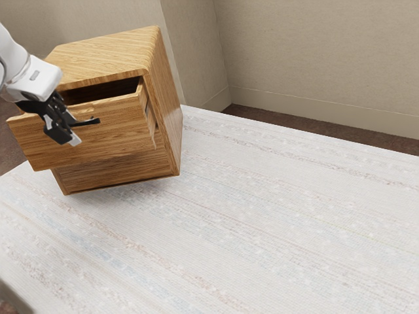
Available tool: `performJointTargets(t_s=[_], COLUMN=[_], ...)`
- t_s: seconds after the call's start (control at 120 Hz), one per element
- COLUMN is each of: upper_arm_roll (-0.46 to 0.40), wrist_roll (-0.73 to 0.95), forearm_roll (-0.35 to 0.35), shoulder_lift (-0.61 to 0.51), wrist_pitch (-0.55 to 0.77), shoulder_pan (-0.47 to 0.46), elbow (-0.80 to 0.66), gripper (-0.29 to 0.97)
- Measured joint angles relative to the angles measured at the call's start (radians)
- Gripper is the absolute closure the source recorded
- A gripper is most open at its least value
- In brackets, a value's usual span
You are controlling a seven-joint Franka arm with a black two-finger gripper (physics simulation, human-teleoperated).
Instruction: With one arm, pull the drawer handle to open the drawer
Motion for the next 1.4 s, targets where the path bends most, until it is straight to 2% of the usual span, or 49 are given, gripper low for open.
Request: performJointTargets(t_s=[0.5, 0.567, 0.925, 1.4], upper_arm_roll=[-0.005, -0.006, -0.005, -0.004], wrist_roll=[-0.003, -0.004, -0.01, -0.025], forearm_roll=[-0.003, -0.003, -0.002, 0.004], shoulder_lift=[0.007, -0.004, -0.09, -0.157], wrist_pitch=[0.0, 0.0, 0.001, 0.001], shoulder_pan=[-0.008, -0.009, -0.008, -0.009], elbow=[0.001, -0.002, -0.088, -0.149], gripper=[0.28, 0.31, 0.26, 0.28])
